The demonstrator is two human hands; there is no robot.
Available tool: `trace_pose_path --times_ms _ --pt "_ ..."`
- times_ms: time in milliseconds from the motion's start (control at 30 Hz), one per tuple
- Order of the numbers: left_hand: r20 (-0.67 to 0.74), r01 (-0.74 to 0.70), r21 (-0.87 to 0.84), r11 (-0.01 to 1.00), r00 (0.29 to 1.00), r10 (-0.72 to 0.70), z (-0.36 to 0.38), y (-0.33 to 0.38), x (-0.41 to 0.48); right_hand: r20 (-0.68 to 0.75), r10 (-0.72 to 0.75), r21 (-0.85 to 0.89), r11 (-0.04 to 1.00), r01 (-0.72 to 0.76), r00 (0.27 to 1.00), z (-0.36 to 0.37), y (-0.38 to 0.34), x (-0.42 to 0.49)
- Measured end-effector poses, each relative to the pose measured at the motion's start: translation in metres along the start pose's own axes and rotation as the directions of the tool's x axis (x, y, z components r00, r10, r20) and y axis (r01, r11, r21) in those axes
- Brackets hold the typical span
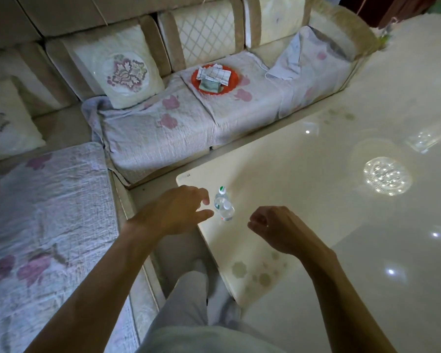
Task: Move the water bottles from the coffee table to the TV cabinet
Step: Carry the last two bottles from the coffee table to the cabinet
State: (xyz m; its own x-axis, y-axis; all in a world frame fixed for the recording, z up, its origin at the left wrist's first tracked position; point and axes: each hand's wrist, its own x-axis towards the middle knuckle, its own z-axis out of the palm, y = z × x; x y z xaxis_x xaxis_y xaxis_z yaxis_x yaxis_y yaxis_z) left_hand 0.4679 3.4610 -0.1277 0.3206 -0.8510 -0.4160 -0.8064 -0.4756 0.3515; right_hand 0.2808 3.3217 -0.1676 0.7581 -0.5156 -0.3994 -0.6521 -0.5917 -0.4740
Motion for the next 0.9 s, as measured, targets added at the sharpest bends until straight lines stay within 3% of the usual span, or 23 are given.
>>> trace_pose_path --times_ms 333,733,900 --pt "0.179 -0.132 0.061 0.989 0.977 0.119 -0.022 -0.050 0.131 0.079 0.252 0.110 0.959 -0.260 0.964 0.002 0.025 0.087" --pt "0.469 -0.271 0.134 0.953 0.865 0.180 -0.017 -0.148 0.307 0.201 0.591 0.306 0.720 -0.623 0.781 0.055 0.013 0.203" --pt "0.534 -0.219 0.020 0.976 0.827 0.174 0.029 -0.167 0.352 0.199 0.691 0.414 0.584 -0.698 0.695 0.093 0.023 0.210"
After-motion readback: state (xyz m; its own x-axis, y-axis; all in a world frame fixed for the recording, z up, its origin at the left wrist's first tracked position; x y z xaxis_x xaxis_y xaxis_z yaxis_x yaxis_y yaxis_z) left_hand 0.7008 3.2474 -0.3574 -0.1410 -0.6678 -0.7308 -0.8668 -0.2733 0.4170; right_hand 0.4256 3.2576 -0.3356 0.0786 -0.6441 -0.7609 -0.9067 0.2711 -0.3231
